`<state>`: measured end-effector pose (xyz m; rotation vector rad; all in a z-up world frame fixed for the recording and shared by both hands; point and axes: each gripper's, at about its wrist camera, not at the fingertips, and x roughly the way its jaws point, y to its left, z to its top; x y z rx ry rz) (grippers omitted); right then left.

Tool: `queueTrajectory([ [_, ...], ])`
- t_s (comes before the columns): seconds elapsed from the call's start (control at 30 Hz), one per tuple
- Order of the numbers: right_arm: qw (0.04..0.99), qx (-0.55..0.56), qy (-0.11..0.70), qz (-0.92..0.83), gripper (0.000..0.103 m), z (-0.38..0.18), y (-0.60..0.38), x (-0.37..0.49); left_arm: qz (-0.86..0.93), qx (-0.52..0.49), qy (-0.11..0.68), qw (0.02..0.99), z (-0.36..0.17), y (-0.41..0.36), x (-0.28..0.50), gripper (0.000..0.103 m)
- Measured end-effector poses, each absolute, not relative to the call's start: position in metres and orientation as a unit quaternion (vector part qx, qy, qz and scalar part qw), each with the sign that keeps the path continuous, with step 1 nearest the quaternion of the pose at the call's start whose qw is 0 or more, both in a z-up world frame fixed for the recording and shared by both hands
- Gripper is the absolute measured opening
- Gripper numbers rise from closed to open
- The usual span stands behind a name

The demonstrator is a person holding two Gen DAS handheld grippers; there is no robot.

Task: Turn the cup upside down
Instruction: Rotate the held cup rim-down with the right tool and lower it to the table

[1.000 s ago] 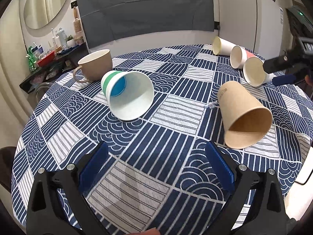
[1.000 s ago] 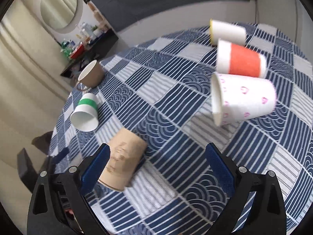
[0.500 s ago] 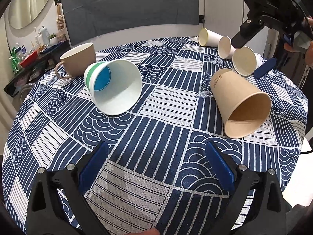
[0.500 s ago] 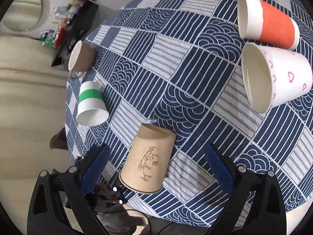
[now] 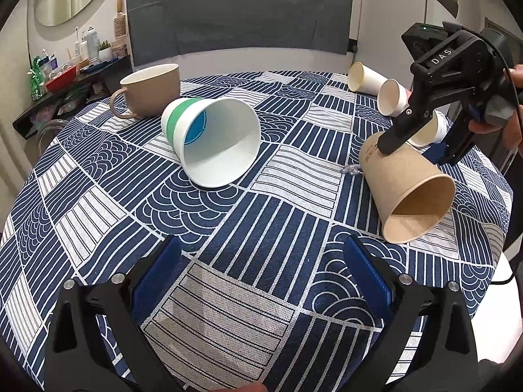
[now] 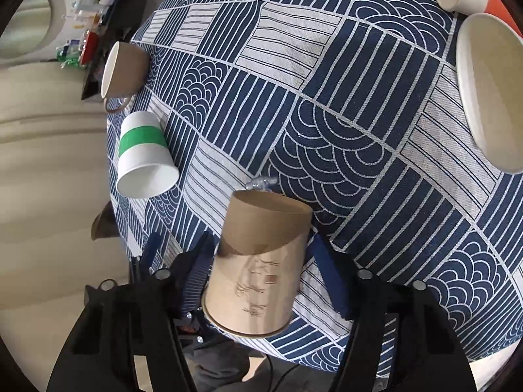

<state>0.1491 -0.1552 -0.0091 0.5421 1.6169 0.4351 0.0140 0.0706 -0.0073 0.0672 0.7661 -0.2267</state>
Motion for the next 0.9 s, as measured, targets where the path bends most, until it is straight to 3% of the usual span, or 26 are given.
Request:
queueTrajectory([
  [0.2,0.669,0.237,0.678,0.194,0.053,0.002,-0.164,0.152,-0.097,0.058,0.371,0.922,-0.008,0.063,0.013,0.097],
  [0.37,0.741,0.215,0.608,0.186,0.053,0.034,-0.173,0.161,-0.091,0.061,0.361,0.926,-0.006,0.063,0.01,0.097],
  [0.57,0.859,0.091,0.487,0.126,0.053,0.06,-0.159,0.173,-0.091,0.061,0.356,0.928,-0.005,0.063,0.008,0.097],
  [0.9,0.903,-0.023,0.409,0.131,0.053,0.052,-0.123,0.162,-0.098,0.041,0.366,0.924,-0.007,0.069,0.012,0.097],
])
